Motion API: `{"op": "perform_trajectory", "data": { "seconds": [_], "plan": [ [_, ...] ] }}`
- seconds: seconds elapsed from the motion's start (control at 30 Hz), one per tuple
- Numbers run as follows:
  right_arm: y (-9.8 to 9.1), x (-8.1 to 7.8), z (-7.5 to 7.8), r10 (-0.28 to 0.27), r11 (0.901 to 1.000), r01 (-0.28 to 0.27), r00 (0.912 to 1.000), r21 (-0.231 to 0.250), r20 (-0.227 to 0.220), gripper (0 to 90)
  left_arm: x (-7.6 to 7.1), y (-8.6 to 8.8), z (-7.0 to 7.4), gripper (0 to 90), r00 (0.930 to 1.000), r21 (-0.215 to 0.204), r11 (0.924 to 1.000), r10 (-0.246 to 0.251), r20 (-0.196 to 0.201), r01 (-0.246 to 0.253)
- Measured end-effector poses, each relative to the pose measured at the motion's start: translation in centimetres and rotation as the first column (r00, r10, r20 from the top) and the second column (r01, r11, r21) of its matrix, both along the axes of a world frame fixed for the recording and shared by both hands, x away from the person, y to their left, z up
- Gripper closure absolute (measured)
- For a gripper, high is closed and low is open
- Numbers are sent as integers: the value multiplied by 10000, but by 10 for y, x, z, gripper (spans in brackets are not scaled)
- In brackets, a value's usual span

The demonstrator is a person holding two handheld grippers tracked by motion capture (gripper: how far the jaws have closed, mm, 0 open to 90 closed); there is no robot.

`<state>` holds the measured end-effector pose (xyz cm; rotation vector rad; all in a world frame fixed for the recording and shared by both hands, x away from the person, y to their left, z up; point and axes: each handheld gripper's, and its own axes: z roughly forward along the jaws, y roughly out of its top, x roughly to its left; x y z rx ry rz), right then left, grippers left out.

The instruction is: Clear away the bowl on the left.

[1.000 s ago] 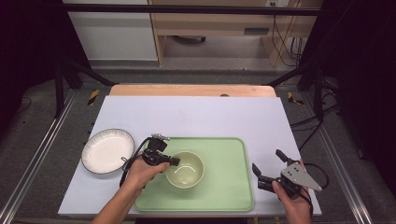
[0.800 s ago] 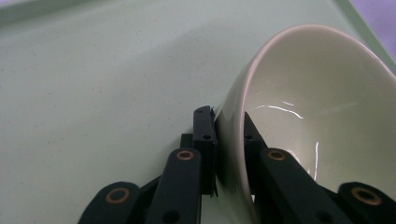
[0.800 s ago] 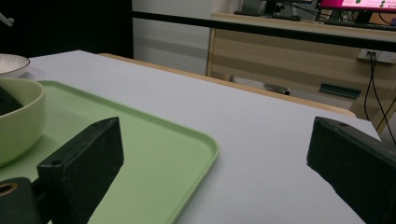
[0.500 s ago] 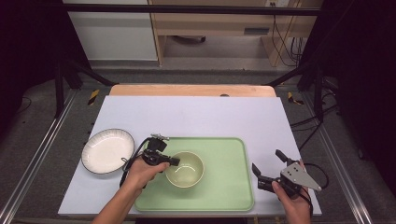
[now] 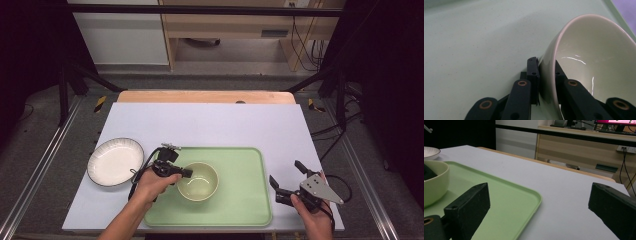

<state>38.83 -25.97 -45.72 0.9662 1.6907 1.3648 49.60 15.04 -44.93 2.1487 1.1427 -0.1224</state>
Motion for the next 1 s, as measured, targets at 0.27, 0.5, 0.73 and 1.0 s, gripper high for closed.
{"op": "perform_trajectory", "data": {
  "seconds": [0.27, 0.5, 0.73, 1.0],
  "plan": [
    [0, 0, 0, 6, 10000, -6, 10000, -2, -12, 39, 0, 0, 0, 812, 10000, -79, 10000, 60, 38, -60],
    [1, 0, 0, 0, 10000, 0, 10000, -11, -18, 39, -2, -1, 1, 788, 9995, -14, 10000, 38, 300, -38],
    [0, 0, 0, 8, 10000, -8, 10000, -26, -27, 38, -2, -4, 2, 734, 9983, 154, 9999, -6, 580, -3],
    [1, 0, 0, 15, 10000, -15, 10000, -13, -32, 39, -5, -6, 4, 658, 9946, 346, 9994, -48, 1035, 12]
  ]
}}
